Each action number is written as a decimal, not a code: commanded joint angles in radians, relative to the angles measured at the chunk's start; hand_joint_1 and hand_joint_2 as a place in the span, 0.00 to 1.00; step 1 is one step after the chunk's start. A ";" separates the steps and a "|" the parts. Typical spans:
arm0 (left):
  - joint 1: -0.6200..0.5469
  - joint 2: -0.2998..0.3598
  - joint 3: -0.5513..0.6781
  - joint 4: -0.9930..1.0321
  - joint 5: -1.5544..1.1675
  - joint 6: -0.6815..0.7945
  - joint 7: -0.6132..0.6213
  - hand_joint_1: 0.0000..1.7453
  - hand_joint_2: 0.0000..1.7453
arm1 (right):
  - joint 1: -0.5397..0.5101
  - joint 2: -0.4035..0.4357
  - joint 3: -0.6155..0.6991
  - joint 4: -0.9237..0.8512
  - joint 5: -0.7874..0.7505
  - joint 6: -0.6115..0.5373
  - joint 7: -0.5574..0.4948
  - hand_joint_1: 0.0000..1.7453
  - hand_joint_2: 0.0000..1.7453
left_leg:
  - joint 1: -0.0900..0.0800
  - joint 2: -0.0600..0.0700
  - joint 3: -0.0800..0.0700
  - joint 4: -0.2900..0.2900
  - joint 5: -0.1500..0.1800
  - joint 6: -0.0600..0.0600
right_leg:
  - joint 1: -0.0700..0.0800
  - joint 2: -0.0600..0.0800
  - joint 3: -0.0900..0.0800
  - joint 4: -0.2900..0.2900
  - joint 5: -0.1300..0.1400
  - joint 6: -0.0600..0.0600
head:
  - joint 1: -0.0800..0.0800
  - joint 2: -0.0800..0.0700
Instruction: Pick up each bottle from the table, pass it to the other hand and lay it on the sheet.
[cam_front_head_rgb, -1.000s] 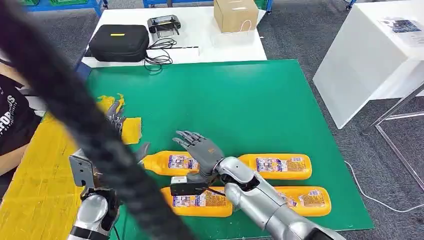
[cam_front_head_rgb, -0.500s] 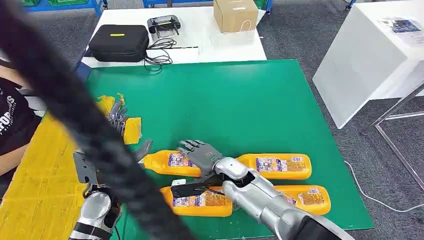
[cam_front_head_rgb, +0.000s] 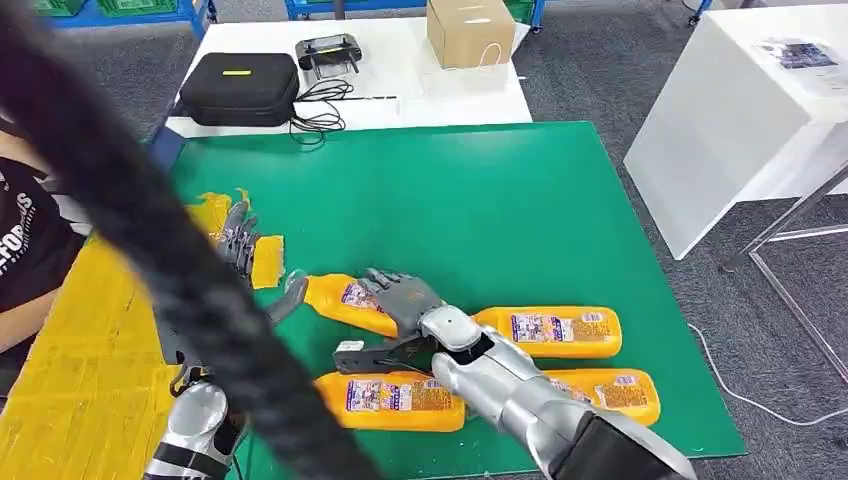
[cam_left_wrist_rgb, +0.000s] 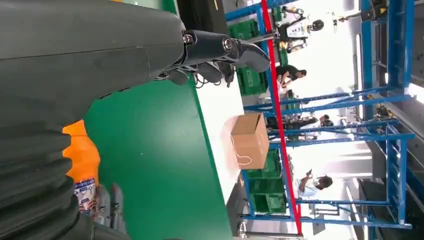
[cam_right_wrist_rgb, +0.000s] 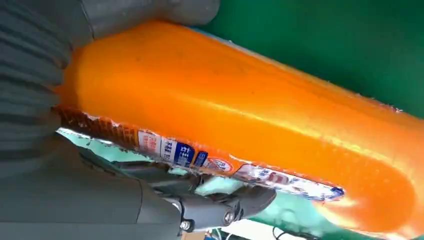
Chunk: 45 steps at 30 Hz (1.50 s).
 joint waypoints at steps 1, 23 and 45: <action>-0.018 -0.010 0.000 0.057 0.005 0.002 0.008 0.00 1.00 | 0.007 -0.005 -0.081 0.069 -0.057 -0.035 -0.023 1.00 1.00 | 0.001 -0.002 0.002 -0.001 0.000 0.000 | 0.001 -0.003 0.004 -0.003 0.000 -0.001 | 0.000 0.000; 0.019 0.000 -0.020 0.028 -0.004 -0.001 0.015 0.00 1.00 | 0.300 -0.028 -0.373 -0.495 -0.276 -0.426 -0.272 1.00 1.00 | 0.000 -0.004 -0.001 0.000 -0.001 0.000 | 0.001 -0.004 0.000 -0.001 -0.002 0.000 | 0.000 0.000; -0.063 0.048 -0.105 0.158 0.343 -0.383 0.105 0.00 1.00 | 0.368 -0.027 -0.287 -0.592 -0.554 -0.288 -0.587 1.00 1.00 | 0.000 0.000 -0.005 -0.001 -0.001 -0.001 | 0.000 0.000 -0.004 -0.001 -0.001 -0.001 | 0.000 0.000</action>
